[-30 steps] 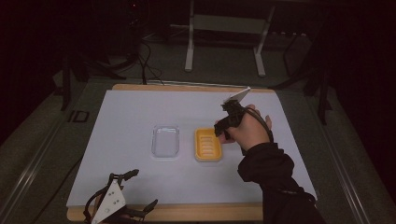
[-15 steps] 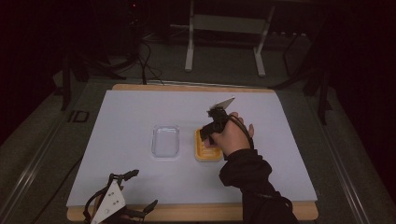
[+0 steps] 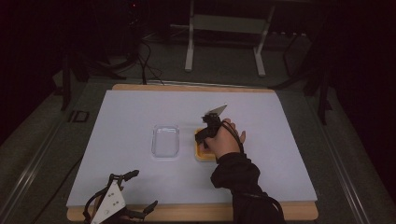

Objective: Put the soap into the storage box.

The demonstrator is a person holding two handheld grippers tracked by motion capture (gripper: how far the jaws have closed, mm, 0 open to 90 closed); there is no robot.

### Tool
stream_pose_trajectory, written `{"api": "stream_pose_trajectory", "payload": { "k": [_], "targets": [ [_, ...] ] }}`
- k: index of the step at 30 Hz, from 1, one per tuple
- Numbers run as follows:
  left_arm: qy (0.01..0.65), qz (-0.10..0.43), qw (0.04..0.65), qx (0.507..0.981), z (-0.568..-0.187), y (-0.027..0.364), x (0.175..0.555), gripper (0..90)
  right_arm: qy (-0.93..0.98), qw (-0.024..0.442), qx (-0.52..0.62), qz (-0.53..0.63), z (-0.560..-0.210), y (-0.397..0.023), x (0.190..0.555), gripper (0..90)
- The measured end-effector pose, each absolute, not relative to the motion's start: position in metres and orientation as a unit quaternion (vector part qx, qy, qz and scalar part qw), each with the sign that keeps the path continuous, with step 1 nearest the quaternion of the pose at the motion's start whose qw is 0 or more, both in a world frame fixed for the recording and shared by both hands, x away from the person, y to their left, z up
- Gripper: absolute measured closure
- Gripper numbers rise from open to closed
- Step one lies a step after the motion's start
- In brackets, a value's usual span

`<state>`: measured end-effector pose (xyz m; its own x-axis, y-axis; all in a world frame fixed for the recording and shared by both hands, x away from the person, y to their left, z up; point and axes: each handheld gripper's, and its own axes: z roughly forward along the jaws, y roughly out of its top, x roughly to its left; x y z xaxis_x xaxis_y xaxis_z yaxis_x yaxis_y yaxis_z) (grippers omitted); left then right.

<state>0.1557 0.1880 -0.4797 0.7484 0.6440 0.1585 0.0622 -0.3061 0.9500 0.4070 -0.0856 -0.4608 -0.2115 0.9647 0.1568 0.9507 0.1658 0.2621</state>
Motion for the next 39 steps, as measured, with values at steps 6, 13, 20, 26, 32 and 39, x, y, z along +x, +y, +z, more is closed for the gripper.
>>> {"api": "stream_pose_trajectory", "payload": {
  "k": [6, 13, 20, 26, 32, 39],
  "targets": [
    [0.230, 0.268, 0.542, 0.762, -0.480, 0.188, 0.156, 0.5, 0.757, 0.022, 0.637, 0.146, -0.473, -0.086, 0.410, 37.8],
    [0.230, 0.267, 0.543, 0.762, -0.479, 0.188, 0.155, 0.5, 0.755, 0.029, 0.640, 0.140, -0.485, -0.085, 0.410, 37.8],
    [0.230, 0.268, 0.542, 0.763, -0.479, 0.188, 0.155, 0.5, 0.756, 0.035, 0.641, 0.126, -0.489, -0.084, 0.411, 37.5],
    [0.230, 0.266, 0.541, 0.764, -0.480, 0.187, 0.156, 0.5, 0.762, 0.026, 0.632, 0.136, -0.485, -0.087, 0.412, 33.5],
    [0.230, 0.266, 0.541, 0.764, -0.480, 0.187, 0.156, 0.5, 0.773, 0.039, 0.616, 0.144, -0.470, -0.090, 0.410, 30.1],
    [0.232, 0.265, 0.541, 0.764, -0.480, 0.188, 0.156, 0.5, 0.821, 0.037, 0.547, 0.160, -0.454, -0.104, 0.405, 30.0]
  ]
}}
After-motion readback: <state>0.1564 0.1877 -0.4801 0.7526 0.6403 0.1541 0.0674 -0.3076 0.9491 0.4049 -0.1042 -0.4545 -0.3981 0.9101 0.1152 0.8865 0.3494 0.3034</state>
